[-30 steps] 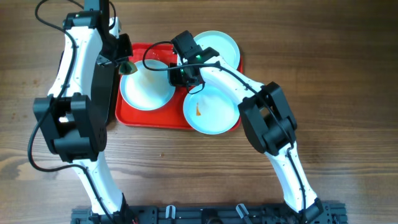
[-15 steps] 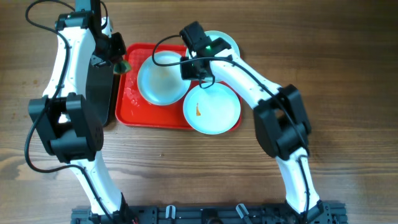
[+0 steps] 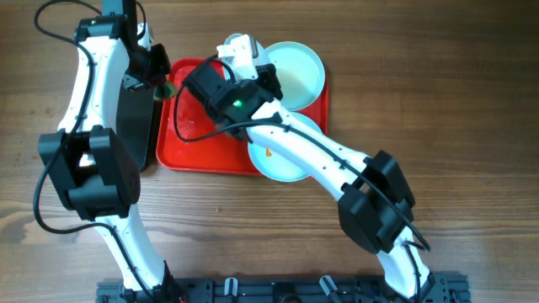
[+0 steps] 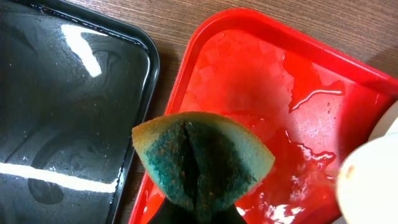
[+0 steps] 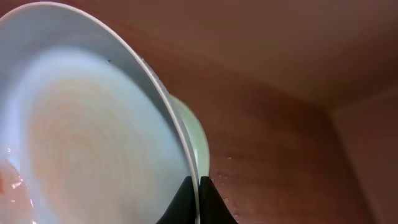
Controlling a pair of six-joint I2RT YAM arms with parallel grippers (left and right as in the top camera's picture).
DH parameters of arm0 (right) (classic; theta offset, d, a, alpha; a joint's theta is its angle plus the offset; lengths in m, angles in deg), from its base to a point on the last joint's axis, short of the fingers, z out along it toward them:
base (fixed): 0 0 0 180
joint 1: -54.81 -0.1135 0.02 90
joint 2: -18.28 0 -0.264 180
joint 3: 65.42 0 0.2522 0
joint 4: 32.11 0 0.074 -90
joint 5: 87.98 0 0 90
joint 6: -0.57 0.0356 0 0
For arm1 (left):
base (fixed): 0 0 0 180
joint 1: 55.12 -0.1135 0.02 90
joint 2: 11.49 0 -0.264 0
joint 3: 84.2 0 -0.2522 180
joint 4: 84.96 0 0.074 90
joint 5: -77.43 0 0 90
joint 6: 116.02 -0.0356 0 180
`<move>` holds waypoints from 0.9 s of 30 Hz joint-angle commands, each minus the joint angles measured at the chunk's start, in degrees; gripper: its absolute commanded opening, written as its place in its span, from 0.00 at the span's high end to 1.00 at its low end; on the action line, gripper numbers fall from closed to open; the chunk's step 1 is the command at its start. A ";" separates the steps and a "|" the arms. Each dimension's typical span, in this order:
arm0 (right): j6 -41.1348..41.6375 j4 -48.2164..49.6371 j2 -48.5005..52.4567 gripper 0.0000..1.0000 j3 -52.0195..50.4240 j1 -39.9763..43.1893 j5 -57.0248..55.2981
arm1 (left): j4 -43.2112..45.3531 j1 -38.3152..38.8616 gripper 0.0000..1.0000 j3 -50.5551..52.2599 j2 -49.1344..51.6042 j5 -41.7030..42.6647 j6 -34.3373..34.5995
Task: Clean dirty plates on tray and stack at the side
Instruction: 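Lift the wiped plate with the right gripper and place it right of the tray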
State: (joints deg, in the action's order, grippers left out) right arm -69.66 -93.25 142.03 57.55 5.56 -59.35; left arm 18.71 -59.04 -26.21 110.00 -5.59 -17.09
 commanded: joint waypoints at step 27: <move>-1.75 -14.29 -11.61 0.96 -5.55 52.02 67.19 | -0.04 -0.11 0.96 -1.11 -1.79 0.72 0.98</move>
State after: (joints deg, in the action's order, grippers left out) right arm -70.52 -107.59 131.40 55.91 51.15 3.16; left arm 18.52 -59.04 -26.21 110.00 -5.59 -16.67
